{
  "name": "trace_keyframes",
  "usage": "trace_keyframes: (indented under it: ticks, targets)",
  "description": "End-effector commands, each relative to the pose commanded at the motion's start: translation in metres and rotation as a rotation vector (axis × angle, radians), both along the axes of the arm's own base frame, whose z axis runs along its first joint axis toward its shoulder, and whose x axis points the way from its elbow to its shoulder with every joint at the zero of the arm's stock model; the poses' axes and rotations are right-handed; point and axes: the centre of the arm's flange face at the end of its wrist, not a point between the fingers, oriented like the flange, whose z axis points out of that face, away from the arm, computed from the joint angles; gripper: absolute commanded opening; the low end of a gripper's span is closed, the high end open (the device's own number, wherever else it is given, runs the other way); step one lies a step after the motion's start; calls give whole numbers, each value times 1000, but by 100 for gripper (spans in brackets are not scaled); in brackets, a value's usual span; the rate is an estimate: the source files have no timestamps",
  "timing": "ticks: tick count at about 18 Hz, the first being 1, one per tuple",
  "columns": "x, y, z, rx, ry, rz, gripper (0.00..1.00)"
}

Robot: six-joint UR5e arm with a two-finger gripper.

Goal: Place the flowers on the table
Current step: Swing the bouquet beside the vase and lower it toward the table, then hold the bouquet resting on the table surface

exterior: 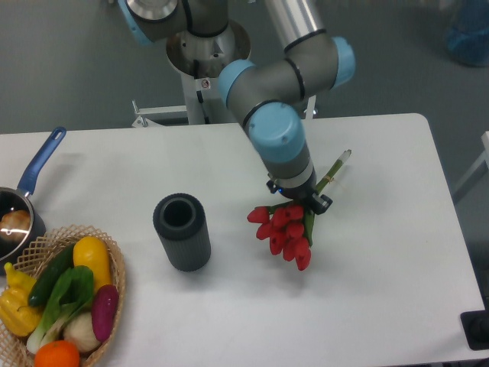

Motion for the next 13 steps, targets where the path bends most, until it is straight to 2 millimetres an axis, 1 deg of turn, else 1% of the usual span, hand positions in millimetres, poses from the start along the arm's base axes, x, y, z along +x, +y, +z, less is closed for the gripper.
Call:
trace_keyframes:
  ticks: [4,7,8,11,13]
  targets:
    - [1,3,-9,-4,-21,-8,41]
    - [-1,6,-20,-13,-32,-6,41]
    - [-3,7,-19,-10,-31,-6,41]
    - [-4,8,-26,-18,-42,-6,43]
    - [-6,10,-24,-13,-39,-8,43]
